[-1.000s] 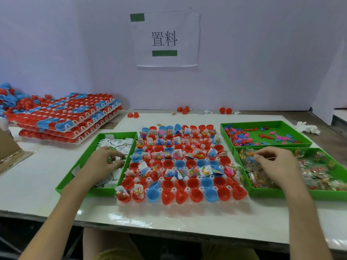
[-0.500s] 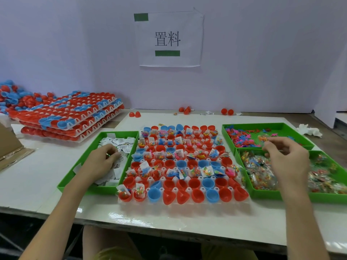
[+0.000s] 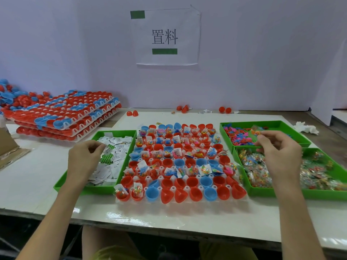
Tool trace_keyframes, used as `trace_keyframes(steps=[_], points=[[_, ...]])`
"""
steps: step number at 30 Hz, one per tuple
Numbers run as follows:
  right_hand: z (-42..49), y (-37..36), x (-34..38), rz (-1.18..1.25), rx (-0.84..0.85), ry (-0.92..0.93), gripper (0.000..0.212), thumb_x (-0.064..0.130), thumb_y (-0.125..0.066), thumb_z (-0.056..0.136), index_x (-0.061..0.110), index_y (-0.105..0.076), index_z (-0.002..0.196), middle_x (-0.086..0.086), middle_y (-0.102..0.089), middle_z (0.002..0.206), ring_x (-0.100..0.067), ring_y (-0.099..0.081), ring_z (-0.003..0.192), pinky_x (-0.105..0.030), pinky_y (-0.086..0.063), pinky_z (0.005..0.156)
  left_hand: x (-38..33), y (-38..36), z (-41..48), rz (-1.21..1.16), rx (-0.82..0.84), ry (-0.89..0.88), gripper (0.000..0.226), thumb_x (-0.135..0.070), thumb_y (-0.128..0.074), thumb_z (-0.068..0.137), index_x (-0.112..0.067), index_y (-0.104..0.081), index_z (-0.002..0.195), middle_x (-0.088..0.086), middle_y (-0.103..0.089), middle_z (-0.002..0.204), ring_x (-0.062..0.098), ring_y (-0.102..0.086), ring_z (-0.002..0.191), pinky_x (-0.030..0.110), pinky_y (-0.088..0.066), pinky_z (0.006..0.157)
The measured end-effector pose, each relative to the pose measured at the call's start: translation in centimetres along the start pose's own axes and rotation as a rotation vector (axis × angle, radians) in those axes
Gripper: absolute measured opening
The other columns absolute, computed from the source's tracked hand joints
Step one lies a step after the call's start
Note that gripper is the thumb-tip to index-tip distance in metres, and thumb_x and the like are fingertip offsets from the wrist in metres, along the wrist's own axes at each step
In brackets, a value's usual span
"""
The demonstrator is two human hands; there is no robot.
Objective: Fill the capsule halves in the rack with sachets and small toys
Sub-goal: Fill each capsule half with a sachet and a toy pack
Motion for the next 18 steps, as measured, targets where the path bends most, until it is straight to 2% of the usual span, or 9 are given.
trace_keyframes(steps=[4, 7, 9, 10, 12, 14, 16, 18], points=[[-0.2, -0.4, 0.1, 0.060, 0.047, -0.032, 0.018, 0.013, -0.056, 0.099, 0.024, -0.065, 0.088, 0.001, -0.070, 0.078, -0.015, -0.066, 0.075, -0.036, -0.057, 0.077, -0.4, 0.2, -0.1, -0.045, -0.004, 0.003, 0.010, -0.014, -0.068, 0.092, -0.006, -0.073, 0.097, 0.008, -0.071, 0.085, 0.020, -0.066, 0.077, 0.032, -0.052, 0.075], [-0.6, -1.0, 1.4, 0.150, 0.124, -0.035, 0.022, 0.013, -0.048, 0.102, 0.017, -0.063, 0.087, 0.003, -0.070, 0.073, -0.012, -0.066, 0.074, -0.026, -0.054, 0.071, -1.6, 1.5, -0.8, -0.046, -0.122, -0.082, 0.009, -0.009, -0.066, 0.093, -0.005, -0.070, 0.099, 0.009, -0.070, 0.083, 0.022, -0.065, 0.071, 0.010, -0.050, 0.064], [-1.2, -2.0, 3.0, 0.214, 0.209, -0.010, 0.024, 0.014, -0.045, 0.103, 0.015, -0.062, 0.086, 0.003, -0.070, 0.074, -0.011, -0.066, 0.073, -0.021, -0.054, 0.069, -2.8, 3.0, -1.8, -0.083, -0.228, -0.131, 0.011, -0.011, -0.066, 0.094, -0.005, -0.069, 0.102, 0.008, -0.071, 0.087, 0.016, -0.064, 0.068, 0.005, -0.048, 0.066], [-1.7, -2.5, 4.0, 0.241, 0.254, 0.008, 0.025, 0.015, -0.044, 0.104, 0.014, -0.062, 0.086, 0.002, -0.070, 0.075, -0.011, -0.067, 0.073, -0.020, -0.055, 0.069, -3.6, 3.8, -2.3, -0.145, -0.282, -0.136, 0.012, -0.015, -0.066, 0.094, -0.008, -0.069, 0.103, 0.001, -0.072, 0.087, 0.009, -0.064, 0.067, 0.006, -0.049, 0.066], [-2.7, -3.7, 6.1, 0.285, 0.341, 0.044, 0.025, 0.017, -0.044, 0.105, 0.014, -0.062, 0.088, 0.001, -0.070, 0.077, -0.013, -0.067, 0.074, -0.021, -0.056, 0.070, -6.1, 5.4, -4.2, -0.281, -0.351, -0.160, 0.010, -0.023, -0.066, 0.095, -0.017, -0.069, 0.102, -0.021, -0.070, 0.081, 0.006, -0.067, 0.069, 0.013, -0.054, 0.066], [-4.2, -4.9, 8.3, 0.310, 0.435, 0.088, 0.023, 0.026, -0.048, 0.102, 0.013, -0.063, 0.091, 0.000, -0.071, 0.078, -0.012, -0.068, 0.073, -0.020, -0.056, 0.070, -10.0, 6.3, -6.7, -0.386, -0.338, -0.235, 0.007, -0.023, -0.066, 0.094, -0.025, -0.068, 0.100, -0.026, -0.068, 0.083, 0.007, -0.070, 0.077, 0.023, -0.059, 0.073], [-5.8, -5.9, 10.7, 0.330, 0.535, 0.150, 0.023, 0.034, -0.054, 0.093, 0.014, -0.065, 0.091, 0.003, -0.072, 0.077, -0.010, -0.069, 0.071, -0.017, -0.055, 0.070, -14.3, 6.6, -8.6, -0.486, -0.289, -0.294, 0.011, -0.021, -0.068, 0.092, -0.031, -0.067, 0.096, -0.022, -0.070, 0.087, 0.004, -0.071, 0.081, 0.018, -0.058, 0.074], [-7.5, -6.5, 12.8, 0.354, 0.616, 0.213, 0.018, 0.034, -0.060, 0.087, 0.018, -0.068, 0.089, 0.006, -0.073, 0.077, -0.007, -0.070, 0.071, -0.014, -0.054, 0.069, -16.7, 5.8, -8.9, -0.577, -0.221, -0.218, 0.013, -0.017, -0.067, 0.092, -0.030, -0.064, 0.090, -0.018, -0.072, 0.078, -0.002, -0.070, 0.073, 0.010, -0.054, 0.068]])
Point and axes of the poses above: each hand's wrist, its own z-axis towards the middle knuckle, its own y-axis out of the back of the hand, x = y × z, the point moved 8 cm from there along z, towards the middle knuckle
